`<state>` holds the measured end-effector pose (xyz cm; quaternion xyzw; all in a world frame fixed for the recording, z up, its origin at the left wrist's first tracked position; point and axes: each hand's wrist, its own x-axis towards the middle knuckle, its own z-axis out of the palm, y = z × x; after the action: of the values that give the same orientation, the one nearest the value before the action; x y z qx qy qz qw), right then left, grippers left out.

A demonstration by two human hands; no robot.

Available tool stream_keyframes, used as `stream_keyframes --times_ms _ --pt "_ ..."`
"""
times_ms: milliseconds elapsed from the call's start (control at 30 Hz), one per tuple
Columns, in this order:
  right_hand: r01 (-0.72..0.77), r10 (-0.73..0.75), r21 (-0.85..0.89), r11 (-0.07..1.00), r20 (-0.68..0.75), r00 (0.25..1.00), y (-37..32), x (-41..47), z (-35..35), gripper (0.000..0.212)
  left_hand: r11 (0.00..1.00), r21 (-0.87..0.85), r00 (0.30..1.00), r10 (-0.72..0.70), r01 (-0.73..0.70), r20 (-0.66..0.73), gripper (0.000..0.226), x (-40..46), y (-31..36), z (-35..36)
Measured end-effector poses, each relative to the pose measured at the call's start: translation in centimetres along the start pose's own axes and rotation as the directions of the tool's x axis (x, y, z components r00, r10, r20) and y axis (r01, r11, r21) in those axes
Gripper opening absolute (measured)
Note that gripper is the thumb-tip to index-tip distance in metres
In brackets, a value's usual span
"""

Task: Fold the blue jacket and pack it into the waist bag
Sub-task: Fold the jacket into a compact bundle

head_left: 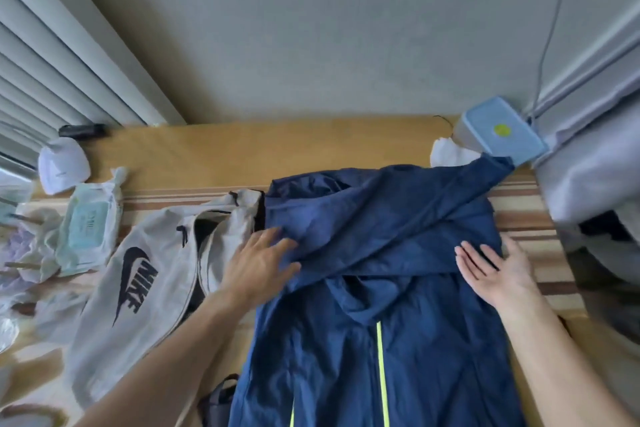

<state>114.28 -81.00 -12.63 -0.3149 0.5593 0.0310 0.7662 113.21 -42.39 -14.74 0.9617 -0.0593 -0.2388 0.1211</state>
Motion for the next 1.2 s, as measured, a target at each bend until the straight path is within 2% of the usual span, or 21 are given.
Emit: stream_keyframes --times_ms 33,67,133,200,267,367,433,500,600,700,733,767,833,867,900,967,1000,1033,1067,1100,1200 --pt "0.012 -0.013 -0.051 0.999 -0.014 1.0 0.0 0.8 -0.2 0.064 0.999 0.026 0.999 -0.038 0.037 0.033 0.064 -0.1 -0.3 1.1" --pt "0.031 -0.031 -0.079 0.996 -0.009 0.999 -0.2 1.4 -0.2 0.061 0.997 -0.001 0.997 -0.073 0.073 -0.008 0.063 0.0 -0.4 1.8" --pt "0.102 -0.102 -0.154 0.983 0.012 0.995 -0.7 2.1 0.7 0.065 0.992 -0.114 0.974 -0.082 0.059 -0.213 0.053 0.8 0.4 1.7" --pt "0.176 -0.176 -0.251 0.952 0.022 0.984 -1.4 2.6 2.4 0.07 0.986 -0.154 0.92 -0.005 -0.061 -0.391 0.033 2.7 2.0 1.1" --pt "0.198 -0.197 -0.383 0.902 0.044 0.979 -1.5 3.2 4.7 0.079 0.976 -0.145 0.91 0.09 -0.161 -0.404 0.028 5.0 3.7 0.2" --pt "0.22 -0.24 -0.533 0.817 0.032 0.97 -0.8 5.2 7.6 0.09 0.97 -0.146 0.942 0.143 -0.194 -0.303 0.024 7.7 4.5 -1.6" --pt "0.263 -0.35 -0.573 0.776 -0.044 0.936 -0.8 5.6 8.7 0.076 0.973 -0.171 0.96 0.11 -0.158 -0.258 0.027 8.1 3.8 -3.1" --pt "0.286 -0.402 -0.543 0.79 -0.105 0.909 -1.1 5.5 8.9 0.06 0.981 -0.15 0.957 0.074 -0.12 -0.281 0.034 8.0 2.1 -4.0" --pt "0.312 -0.393 -0.425 0.85 -0.115 0.912 -0.3 4.0 6.5 0.041 0.996 -0.028 0.927 0.069 -0.085 -0.37 0.045 6.7 0.0 -4.2" --pt "0.225 -0.303 -0.395 0.891 -0.149 0.941 1.7 2.8 2.8 0.018 0.99 0.138 0.883 0.034 0.035 -0.468 0.058 5.3 1.1 -2.8" --pt "0.211 -0.294 -0.382 0.9 -0.173 0.94 2.2 3.0 1.9 0.013 0.984 0.175 0.873 0.056 0.034 -0.485 0.058 4.8 2.2 -2.2" --pt "0.226 -0.305 -0.351 0.909 -0.191 0.933 2.5 3.0 1.5 0.018 0.978 0.207 0.864 0.118 -0.016 -0.489 0.054 4.4 3.3 -1.5" --pt "0.273 -0.341 -0.306 0.912 -0.197 0.919 2.4 3.5 1.6 0.073 0.939 0.274 0.847 0.314 -0.209 -0.429 0.041 3.9 4.8 0.3" --pt "0.308 -0.398 -0.391 0.867 -0.172 0.901 2.2 3.8 1.9 0.097 0.908 0.312 0.854 0.383 -0.278 -0.353 0.044 3.7 5.2 1.3" --pt "0.349 -0.485 -0.547 0.761 -0.122 0.866 2.0 3.7 2.3 0.109 0.882 0.348 0.874 0.414 -0.317 -0.253 0.051 3.4 5.2 2.3" --pt "0.36 -0.619 -0.831 0.423 0.025 0.785 1.7 4.3 2.6 0.109 0.864 0.39 0.923 0.376 -0.317 -0.084 0.06 3.0 4.9 3.6" --pt "0.351 -0.643 -0.889 0.293 0.089 0.761 1.5 5.1 2.7 0.103 0.867 0.398 0.937 0.347 -0.301 -0.048 0.059 2.7 4.8 3.8" --pt "0.345 -0.65 -0.905 0.248 0.108 0.752 1.1 5.5 2.8 0.094 0.87 0.402 0.942 0.332 -0.284 -0.052 0.053 2.5 4.5 3.9" --pt "0.364 -0.666 -0.898 0.246 0.116 0.737 0.6 5.8 3.0 0.082 0.875 0.405 0.945 0.32 -0.266 -0.071 0.047 2.3 4.2 3.8" --pt "0.39 -0.667 -0.86 0.329 0.081 0.74 0.0 5.9 3.0 0.069 0.88 0.406 0.946 0.31 -0.248 -0.095 0.043 2.1 3.7 3.6" --pt "0.523 -0.611 -0.502 0.689 -0.012 0.792 -2.1 6.1 2.7 0.041 0.877 0.434 0.94 0.302 -0.207 -0.162 0.049 1.3 1.7 3.0"
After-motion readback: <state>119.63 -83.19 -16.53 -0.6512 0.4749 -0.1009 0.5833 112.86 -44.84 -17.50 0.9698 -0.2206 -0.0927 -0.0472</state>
